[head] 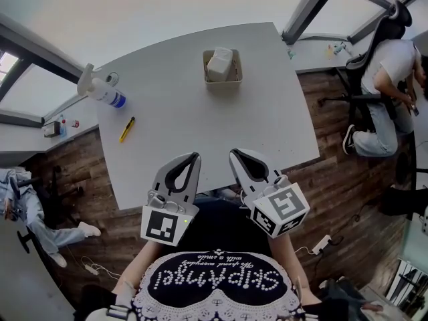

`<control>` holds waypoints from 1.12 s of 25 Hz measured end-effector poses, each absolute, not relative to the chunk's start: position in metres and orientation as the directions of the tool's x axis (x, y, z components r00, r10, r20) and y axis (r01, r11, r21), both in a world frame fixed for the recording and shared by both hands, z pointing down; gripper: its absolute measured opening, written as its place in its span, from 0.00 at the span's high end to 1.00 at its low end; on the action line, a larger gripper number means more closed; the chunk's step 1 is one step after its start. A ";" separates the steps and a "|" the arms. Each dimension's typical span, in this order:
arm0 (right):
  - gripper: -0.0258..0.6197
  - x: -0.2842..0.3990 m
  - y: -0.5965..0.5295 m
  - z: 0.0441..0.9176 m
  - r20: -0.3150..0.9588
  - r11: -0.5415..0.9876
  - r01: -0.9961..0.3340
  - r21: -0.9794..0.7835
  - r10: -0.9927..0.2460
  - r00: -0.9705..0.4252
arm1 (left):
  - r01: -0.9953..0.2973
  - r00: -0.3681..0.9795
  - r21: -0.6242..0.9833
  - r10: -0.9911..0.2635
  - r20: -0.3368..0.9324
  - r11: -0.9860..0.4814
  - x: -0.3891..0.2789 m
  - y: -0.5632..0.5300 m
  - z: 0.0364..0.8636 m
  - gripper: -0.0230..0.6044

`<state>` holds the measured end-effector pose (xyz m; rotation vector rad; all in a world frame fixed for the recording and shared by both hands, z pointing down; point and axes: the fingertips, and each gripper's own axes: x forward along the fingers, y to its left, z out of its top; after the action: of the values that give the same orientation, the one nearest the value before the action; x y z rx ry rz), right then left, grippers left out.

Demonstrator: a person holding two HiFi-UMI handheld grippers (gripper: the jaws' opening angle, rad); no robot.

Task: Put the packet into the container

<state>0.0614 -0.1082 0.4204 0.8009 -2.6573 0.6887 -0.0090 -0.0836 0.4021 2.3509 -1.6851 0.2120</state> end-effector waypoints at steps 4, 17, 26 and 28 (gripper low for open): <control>0.94 0.061 -0.109 0.421 0.392 0.730 -0.579 -0.363 -0.445 -0.805 | -0.939 0.342 0.126 -0.902 0.263 -0.319 -0.009 -0.086 0.405 0.95; 0.94 0.061 -0.106 0.421 0.390 0.731 -0.577 -0.364 -0.443 -0.807 | -0.939 0.343 0.136 -0.900 0.270 -0.317 -0.010 -0.086 0.407 0.95; 0.94 0.061 -0.104 0.420 0.391 0.730 -0.582 -0.358 -0.449 -0.803 | -0.941 0.337 0.135 -0.903 0.268 -0.311 -0.013 -0.085 0.407 0.95; 0.94 0.061 -0.104 0.420 0.392 0.730 -0.583 -0.356 -0.449 -0.803 | -0.940 0.338 0.137 -0.902 0.269 -0.312 -0.013 -0.085 0.407 0.95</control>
<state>0.0611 -0.1038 0.4200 0.8101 -2.6549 0.6840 -0.0127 -0.0851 0.4074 2.3368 -1.6536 0.2059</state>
